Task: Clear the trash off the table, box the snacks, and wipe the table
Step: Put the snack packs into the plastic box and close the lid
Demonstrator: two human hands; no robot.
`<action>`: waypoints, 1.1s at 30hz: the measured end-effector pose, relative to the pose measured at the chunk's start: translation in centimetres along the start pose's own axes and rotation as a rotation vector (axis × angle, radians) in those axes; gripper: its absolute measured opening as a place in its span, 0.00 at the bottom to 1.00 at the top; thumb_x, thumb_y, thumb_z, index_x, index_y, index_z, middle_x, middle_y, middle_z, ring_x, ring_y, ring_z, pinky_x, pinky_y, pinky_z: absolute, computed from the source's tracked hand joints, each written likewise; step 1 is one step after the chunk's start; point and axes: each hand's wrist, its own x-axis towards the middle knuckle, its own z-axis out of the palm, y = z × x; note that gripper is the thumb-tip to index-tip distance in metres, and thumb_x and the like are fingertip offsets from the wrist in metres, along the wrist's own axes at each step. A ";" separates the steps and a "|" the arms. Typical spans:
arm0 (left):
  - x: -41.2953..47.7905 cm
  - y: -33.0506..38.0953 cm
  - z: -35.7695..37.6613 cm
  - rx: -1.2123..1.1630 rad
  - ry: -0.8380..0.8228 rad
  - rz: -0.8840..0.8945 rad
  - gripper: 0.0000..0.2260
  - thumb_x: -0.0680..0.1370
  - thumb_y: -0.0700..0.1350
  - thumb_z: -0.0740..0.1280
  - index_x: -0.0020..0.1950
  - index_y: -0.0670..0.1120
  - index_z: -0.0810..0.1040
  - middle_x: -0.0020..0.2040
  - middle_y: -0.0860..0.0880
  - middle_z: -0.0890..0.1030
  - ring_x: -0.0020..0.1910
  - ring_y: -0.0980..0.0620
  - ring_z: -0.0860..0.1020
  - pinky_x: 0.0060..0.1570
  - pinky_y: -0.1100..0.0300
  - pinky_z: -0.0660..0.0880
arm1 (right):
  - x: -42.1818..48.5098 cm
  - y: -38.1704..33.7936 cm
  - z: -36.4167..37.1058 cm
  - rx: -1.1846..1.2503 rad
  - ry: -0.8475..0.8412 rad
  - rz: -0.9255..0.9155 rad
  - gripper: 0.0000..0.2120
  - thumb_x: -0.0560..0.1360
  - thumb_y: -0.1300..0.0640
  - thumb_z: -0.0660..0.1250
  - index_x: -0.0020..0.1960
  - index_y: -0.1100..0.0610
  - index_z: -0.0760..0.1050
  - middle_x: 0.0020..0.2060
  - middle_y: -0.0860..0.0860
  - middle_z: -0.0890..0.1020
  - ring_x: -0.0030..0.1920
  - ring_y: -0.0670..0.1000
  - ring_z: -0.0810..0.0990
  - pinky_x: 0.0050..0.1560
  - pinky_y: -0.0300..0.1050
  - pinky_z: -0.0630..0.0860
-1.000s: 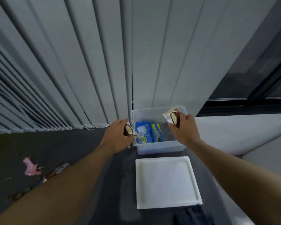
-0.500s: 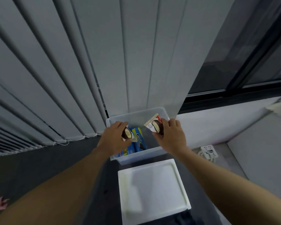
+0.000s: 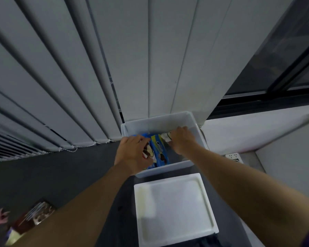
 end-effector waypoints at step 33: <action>0.1 0.0 0.3 0.137 -0.015 0.025 0.30 0.75 0.66 0.63 0.73 0.53 0.72 0.67 0.54 0.77 0.61 0.52 0.77 0.66 0.54 0.61 | -6.1 5.7 1.3 0.719 0.252 0.080 0.27 0.84 0.44 0.44 0.82 0.50 0.49 0.80 0.46 0.56 0.78 0.48 0.58 0.75 0.51 0.62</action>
